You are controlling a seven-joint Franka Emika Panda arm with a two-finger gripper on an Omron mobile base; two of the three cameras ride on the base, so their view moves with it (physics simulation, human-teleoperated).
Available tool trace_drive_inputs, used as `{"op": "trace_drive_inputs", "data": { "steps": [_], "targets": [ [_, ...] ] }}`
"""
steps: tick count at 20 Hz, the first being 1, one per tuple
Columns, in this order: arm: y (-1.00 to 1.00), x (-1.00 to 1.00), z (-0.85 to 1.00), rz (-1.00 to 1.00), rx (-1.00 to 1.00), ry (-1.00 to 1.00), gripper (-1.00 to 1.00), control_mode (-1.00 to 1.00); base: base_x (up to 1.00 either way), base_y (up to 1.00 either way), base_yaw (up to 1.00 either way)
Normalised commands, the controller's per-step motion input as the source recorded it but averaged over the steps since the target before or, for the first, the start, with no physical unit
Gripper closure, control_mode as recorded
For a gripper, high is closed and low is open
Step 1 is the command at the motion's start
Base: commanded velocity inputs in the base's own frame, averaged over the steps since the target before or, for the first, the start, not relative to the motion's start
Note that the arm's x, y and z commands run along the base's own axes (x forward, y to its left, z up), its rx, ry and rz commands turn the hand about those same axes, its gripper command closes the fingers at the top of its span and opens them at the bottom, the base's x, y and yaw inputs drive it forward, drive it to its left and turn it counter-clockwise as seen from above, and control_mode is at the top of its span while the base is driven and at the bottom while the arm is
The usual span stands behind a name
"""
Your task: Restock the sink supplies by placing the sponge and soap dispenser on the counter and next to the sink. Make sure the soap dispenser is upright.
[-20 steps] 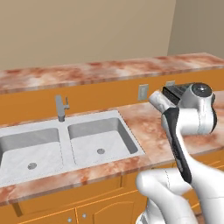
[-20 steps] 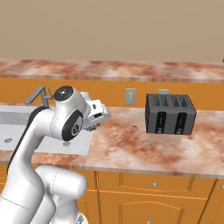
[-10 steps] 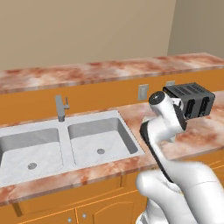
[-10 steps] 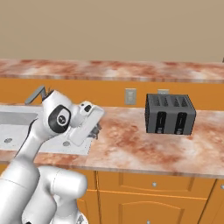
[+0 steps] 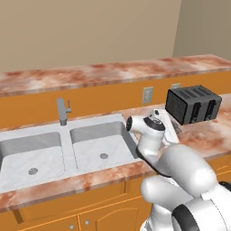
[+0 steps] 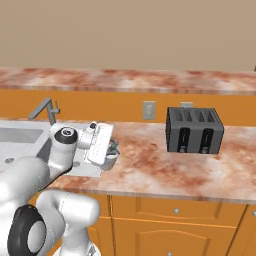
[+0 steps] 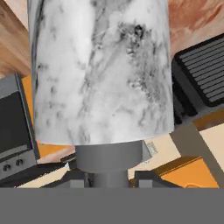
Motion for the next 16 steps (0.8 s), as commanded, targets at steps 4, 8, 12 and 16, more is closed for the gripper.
{"op": "trace_drive_inputs", "data": {
  "steps": [4, 8, 12, 16],
  "targets": [
    [0.4, 0.7, -0.08, 0.0, -0.36, 0.28, 1.0, -1.0, 0.0, 0.0, 0.0],
    [0.67, 0.6, -0.27, -0.02, -0.32, 0.16, 1.0, -1.0, 0.0, 0.0, 0.0],
    [0.23, 0.47, -0.2, -0.05, -0.14, 0.01, 1.0, -1.0, 0.0, 0.0, 0.0],
    [-0.03, 0.34, -0.01, -0.01, -0.01, 0.0, 1.0, -1.0, 0.0, 0.0, 0.0]
  ]
}}
